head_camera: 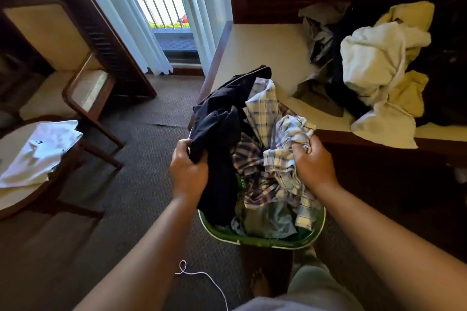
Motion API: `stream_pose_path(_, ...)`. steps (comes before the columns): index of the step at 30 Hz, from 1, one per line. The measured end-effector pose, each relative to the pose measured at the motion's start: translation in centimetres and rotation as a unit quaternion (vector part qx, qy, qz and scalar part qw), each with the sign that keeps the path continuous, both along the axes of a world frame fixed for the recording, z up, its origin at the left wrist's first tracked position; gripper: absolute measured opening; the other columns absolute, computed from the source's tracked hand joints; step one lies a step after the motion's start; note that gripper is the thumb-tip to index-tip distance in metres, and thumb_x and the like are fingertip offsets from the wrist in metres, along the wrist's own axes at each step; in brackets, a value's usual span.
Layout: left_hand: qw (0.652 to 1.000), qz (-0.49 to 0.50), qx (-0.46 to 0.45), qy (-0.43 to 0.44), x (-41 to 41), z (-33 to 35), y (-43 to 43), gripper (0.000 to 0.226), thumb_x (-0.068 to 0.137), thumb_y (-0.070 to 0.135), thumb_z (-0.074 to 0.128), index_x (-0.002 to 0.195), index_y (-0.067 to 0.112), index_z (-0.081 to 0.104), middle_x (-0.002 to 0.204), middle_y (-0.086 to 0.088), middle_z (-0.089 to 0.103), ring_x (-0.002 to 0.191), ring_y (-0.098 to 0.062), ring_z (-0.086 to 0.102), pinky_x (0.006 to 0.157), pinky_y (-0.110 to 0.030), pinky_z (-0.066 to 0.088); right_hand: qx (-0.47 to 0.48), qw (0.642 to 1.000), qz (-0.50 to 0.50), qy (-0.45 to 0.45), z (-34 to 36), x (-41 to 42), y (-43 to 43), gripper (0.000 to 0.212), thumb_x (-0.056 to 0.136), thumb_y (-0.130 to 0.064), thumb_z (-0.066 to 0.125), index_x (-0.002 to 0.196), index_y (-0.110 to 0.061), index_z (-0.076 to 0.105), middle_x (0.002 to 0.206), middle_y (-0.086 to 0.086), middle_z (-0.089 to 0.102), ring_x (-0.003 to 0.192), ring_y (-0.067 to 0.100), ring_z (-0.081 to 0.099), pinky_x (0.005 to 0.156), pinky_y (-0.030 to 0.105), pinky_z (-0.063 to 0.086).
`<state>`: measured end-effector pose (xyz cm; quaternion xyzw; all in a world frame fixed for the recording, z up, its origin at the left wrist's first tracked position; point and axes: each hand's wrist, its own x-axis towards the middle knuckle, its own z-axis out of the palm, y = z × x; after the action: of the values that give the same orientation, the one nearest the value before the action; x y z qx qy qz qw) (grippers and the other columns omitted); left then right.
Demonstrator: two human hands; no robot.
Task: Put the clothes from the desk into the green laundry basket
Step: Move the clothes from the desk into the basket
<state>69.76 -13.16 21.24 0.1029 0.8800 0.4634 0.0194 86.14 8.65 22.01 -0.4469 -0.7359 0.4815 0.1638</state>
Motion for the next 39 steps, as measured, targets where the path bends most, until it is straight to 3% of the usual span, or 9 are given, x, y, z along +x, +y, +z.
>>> stream_pose_path(5, 0.995, -0.063, -0.050, -0.059, 2.0, -2.0, -0.7, 0.021, 0.085, 0.019, 0.073, 0.103, 0.024, 0.063, 0.097, -0.002, 0.070, 0.091, -0.023, 0.067, 0.083, -0.041, 0.056, -0.006, 0.993, 0.063, -0.100, -1.3, -0.2, -1.3, 0.035, 0.091, -0.048, 0.048, 0.119, -0.029, 0.057, 0.106, 0.002, 0.066, 0.096, 0.030, 0.063, 0.090, 0.047, 0.052)
stream_pose_path(8, 0.986, -0.106, -0.088, -0.094, 3.3, -2.8, -0.5, 0.019, 0.083, 0.014, 0.074, 0.100, 0.019, 0.070, 0.092, -0.002, 0.073, 0.090, -0.022, 0.068, 0.083, -0.038, 0.055, 0.017, 0.978, 0.131, -0.161, -1.8, -0.3, -2.1, 0.034, 0.090, -0.046, 0.045, 0.113, -0.024, 0.056, 0.101, 0.008, 0.065, 0.085, 0.029, 0.059, 0.080, 0.043, 0.053)
stream_pose_path(13, 0.972, -0.130, -0.156, -0.118, 4.4, -3.7, -0.4, 0.017, 0.081, 0.017, 0.073, 0.098, 0.018, 0.072, 0.090, -0.004, 0.073, 0.093, -0.025, 0.068, 0.077, -0.032, 0.048, 0.041, 0.959, 0.193, -0.205, -3.2, 0.2, -2.5, 0.045, 0.096, -0.048, 0.042, 0.131, -0.020, 0.050, 0.095, 0.006, 0.064, 0.081, 0.029, 0.062, 0.069, 0.040, 0.052)
stream_pose_path(16, 0.967, -0.145, -0.171, -0.120, 4.7, -3.8, -0.3, 0.020, 0.081, 0.018, 0.074, 0.101, 0.018, 0.073, 0.093, -0.005, 0.073, 0.094, -0.025, 0.066, 0.076, -0.029, 0.044, 0.020, 0.958, 0.206, -0.201, -3.8, 1.0, -2.8, 0.051, 0.100, -0.051, 0.043, 0.141, -0.021, 0.042, 0.095, 0.006, 0.065, 0.081, 0.030, 0.065, 0.071, 0.041, 0.053)
stream_pose_path(21, 0.964, -0.159, -0.175, -0.124, 5.0, -3.9, 0.2, 0.017, 0.079, 0.019, 0.075, 0.096, 0.019, 0.071, 0.083, 0.001, 0.070, 0.088, -0.022, 0.065, 0.076, -0.032, 0.047, 0.029, 0.963, 0.209, -0.166, -5.6, 2.2, -2.6, 0.042, 0.100, -0.051, 0.049, 0.124, -0.017, 0.055, 0.113, 0.003, 0.065, 0.097, 0.026, 0.065, 0.085, 0.047, 0.056)
stream_pose_path(26, 0.951, -0.189, -0.194, -0.151, 5.5, -4.4, 0.7, 0.016, 0.077, 0.023, 0.077, 0.091, 0.020, 0.069, 0.083, 0.001, 0.069, 0.087, -0.021, 0.065, 0.079, -0.037, 0.053, 0.012, 0.962, 0.204, -0.183, -5.9, 3.4, -2.1, 0.048, 0.103, -0.036, 0.050, 0.148, -0.020, 0.045, 0.131, 0.008, 0.061, 0.106, 0.026, 0.065, 0.092, 0.043, 0.055)
stream_pose_path(33, 0.931, -0.255, -0.196, -0.173, 7.0, -5.4, 2.2, 0.023, 0.076, 0.030, 0.082, 0.089, 0.020, 0.066, 0.084, -0.002, 0.070, 0.083, -0.017, 0.067, 0.077, -0.038, 0.054, -0.002, 0.963, 0.205, -0.174, -6.9, 4.3, -2.1, 0.050, 0.103, -0.029, 0.049, 0.152, -0.020, 0.041, 0.149, 0.008, 0.051, 0.132, 0.027, 0.053, 0.107, 0.040, 0.045)
stream_pose_path(35, 0.921, -0.283, -0.192, -0.185, 7.4, -5.9, 2.7, 0.025, 0.076, 0.034, 0.083, 0.087, 0.025, 0.063, 0.084, 0.001, 0.070, 0.082, -0.015, 0.067, 0.075, -0.035, 0.053, -0.007, 0.964, 0.208, -0.167, -6.8, 4.5, -2.1, 0.050, 0.103, -0.027, 0.048, 0.152, -0.020, 0.041, 0.149, 0.008, 0.052, 0.128, 0.025, 0.056, 0.105, 0.038, 0.047)
stream_pose_path(39, 0.887, -0.337, -0.197, -0.246, 8.7, -7.1, 3.1, 0.054, 0.082, 0.037, 0.082, 0.132, 0.034, 0.061, 0.124, 0.006, 0.067, 0.113, -0.014, 0.065, 0.100, -0.037, 0.055, -0.011, 0.963, 0.217, -0.160, -6.9, 4.9, -2.2, 0.052, 0.103, -0.026, 0.049, 0.153, -0.020, 0.038, 0.153, 0.005, 0.047, 0.131, 0.019, 0.051, 0.107, 0.035, 0.042)
